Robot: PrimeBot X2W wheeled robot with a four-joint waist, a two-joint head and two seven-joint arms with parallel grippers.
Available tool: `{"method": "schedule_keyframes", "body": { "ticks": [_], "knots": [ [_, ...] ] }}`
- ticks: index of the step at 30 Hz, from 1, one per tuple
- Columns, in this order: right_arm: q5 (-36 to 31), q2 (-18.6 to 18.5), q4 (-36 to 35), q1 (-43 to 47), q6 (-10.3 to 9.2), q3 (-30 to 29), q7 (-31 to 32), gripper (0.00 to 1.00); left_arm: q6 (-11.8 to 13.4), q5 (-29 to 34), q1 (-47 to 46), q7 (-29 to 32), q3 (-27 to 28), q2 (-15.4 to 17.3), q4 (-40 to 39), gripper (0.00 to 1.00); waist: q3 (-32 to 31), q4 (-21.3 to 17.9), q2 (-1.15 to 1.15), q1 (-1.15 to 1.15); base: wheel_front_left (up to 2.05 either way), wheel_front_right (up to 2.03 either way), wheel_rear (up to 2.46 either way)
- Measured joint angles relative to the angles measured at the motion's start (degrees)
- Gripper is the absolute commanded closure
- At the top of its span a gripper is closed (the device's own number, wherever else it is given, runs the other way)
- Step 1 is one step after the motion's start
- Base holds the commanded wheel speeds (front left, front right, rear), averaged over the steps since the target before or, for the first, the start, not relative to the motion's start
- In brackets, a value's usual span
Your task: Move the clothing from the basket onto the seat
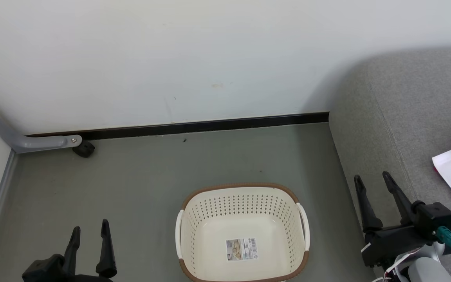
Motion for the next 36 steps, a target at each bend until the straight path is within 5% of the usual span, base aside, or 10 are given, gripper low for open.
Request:
{"method": "schedule_keyframes", "body": {
  "ticks": [22, 23, 36],
  "knots": [
    [0.0, 1.0, 1.1, 0.1, 0.23, 1.4, 0.0, 0.0, 0.5, 1.3, 0.7, 0.0, 2.7, -0.1, 0.2, 0.0, -1.0, 0.7, 0.0, 0.01, 0.0, 0.0, 0.0],
    [0.0, 1.0, 1.1, 0.1, 0.23, 1.4, 0.0, 1.0, 0.4, 1.3, 0.7, 0.0, 2.8, 0.0, 0.2, 1.0, -1.1, 0.7, 0.0, 0.01, 0.0, 0.0, 0.0],
    [4.6, 1.6, 4.2, 2.7, 0.23, 0.3, 1.6, 1.0, -0.5, -2.6, 2.3, 2.0, 3.4, -2.0, 2.9, 1.0, -1.3, 0.5, 0.0, 0.01, 0.0, 0.0, 0.0]
  ]
}}
